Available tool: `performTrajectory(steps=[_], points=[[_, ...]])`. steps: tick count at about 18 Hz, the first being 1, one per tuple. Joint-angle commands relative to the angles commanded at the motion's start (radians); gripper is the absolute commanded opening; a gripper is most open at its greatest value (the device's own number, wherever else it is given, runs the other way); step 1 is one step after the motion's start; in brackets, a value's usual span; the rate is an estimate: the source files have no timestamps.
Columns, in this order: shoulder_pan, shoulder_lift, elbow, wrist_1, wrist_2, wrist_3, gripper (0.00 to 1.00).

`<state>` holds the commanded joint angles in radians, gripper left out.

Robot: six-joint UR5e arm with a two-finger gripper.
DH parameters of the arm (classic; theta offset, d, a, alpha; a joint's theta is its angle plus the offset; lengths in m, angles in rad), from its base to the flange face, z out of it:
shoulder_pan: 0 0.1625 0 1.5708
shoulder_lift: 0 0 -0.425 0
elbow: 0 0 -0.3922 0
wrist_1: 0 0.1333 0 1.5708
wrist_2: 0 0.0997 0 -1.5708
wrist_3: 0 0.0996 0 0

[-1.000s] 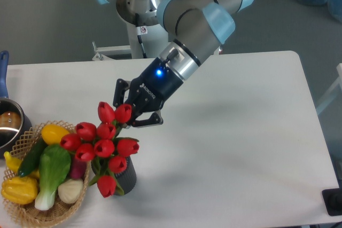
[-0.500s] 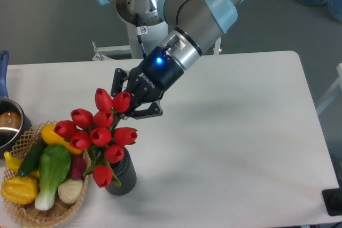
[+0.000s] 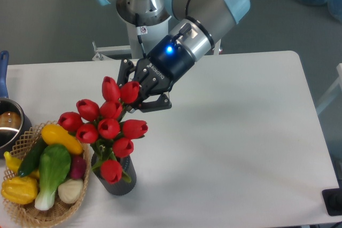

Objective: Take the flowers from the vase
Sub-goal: 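Lift the tulip bunch up out of the grey vase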

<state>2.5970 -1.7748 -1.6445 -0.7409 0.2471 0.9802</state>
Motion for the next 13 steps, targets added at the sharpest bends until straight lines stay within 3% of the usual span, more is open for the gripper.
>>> performTrajectory(steps=[7, 13], points=[[0.077, 0.000, 0.020, -0.002, -0.081, -0.003, 0.13], [0.134, -0.011, 0.049, -0.005, 0.013, 0.077, 0.13]])
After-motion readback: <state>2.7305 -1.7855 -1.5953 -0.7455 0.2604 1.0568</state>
